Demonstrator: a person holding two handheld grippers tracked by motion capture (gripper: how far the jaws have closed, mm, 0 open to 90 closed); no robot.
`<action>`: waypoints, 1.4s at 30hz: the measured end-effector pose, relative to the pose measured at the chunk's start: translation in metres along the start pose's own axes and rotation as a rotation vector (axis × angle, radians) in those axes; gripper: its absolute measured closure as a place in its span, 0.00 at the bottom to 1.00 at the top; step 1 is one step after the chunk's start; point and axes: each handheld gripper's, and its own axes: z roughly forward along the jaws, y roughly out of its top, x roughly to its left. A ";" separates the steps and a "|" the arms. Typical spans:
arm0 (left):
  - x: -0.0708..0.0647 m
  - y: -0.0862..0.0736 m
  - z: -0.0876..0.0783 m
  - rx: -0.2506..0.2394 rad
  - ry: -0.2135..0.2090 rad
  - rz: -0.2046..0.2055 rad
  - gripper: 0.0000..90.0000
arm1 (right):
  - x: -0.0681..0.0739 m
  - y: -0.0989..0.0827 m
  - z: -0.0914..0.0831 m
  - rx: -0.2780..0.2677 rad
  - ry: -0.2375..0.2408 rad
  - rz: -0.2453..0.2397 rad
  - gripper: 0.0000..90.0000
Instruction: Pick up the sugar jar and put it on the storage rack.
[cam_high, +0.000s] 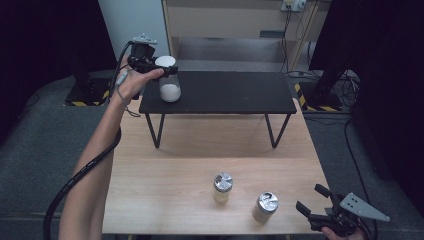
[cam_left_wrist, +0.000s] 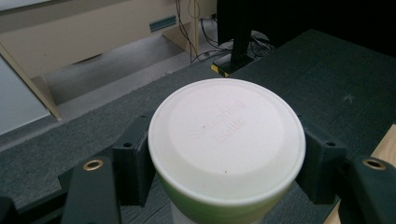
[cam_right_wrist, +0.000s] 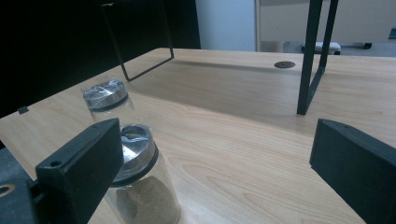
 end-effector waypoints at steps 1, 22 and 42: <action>0.000 -0.001 0.000 -0.004 0.003 -0.002 0.35 | 0.000 0.000 0.000 0.001 0.000 0.000 0.04; -0.007 -0.005 -0.026 -0.178 0.021 -0.029 0.03 | 0.001 0.001 -0.001 0.001 0.001 -0.007 0.04; -0.027 -0.002 -0.072 -0.290 -0.060 0.072 0.03 | 0.001 0.001 0.000 0.000 0.000 -0.014 0.04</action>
